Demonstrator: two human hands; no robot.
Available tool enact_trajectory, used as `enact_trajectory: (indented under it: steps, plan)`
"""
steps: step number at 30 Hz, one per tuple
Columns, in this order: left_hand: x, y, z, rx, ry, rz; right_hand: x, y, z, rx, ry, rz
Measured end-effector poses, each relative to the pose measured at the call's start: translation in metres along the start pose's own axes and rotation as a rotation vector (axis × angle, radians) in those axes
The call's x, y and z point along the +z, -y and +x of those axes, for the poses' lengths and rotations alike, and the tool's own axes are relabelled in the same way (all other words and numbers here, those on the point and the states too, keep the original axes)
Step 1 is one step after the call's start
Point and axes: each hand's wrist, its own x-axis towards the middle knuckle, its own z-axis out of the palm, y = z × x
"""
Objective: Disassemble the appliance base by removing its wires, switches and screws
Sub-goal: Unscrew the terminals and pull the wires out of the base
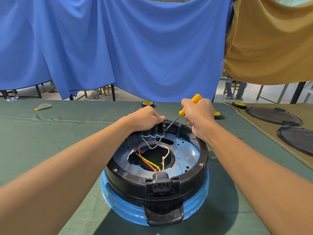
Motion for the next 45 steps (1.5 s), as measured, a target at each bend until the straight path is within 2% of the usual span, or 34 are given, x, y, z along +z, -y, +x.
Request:
enact_trajectory:
  steps: [12, 22, 26, 30, 40, 45]
  plan:
    - [0.003, 0.003, 0.002, -0.001, 0.002, 0.003, 0.001, -0.003, -0.002, -0.115, -0.002, -0.082]
    - [0.001, -0.001, -0.002, 0.011, 0.003, -0.010, 0.006, 0.005, 0.005, 0.055, 0.103, -0.063]
    - [0.001, -0.004, -0.003, 0.021, -0.008, -0.004, 0.012, 0.006, 0.003, 0.034, 0.153, -0.154]
    - [-0.001, -0.005, -0.003, 0.020, -0.007, -0.007, 0.009, 0.005, 0.001, 0.020, 0.135, -0.127]
    - [-0.001, -0.002, -0.001, 0.005, 0.011, -0.025, -0.002, 0.002, -0.012, -0.187, 0.092, -0.022]
    - [-0.001, 0.000, -0.001, 0.012, 0.014, -0.040, 0.000, 0.002, -0.020, -0.286, 0.107, -0.105]
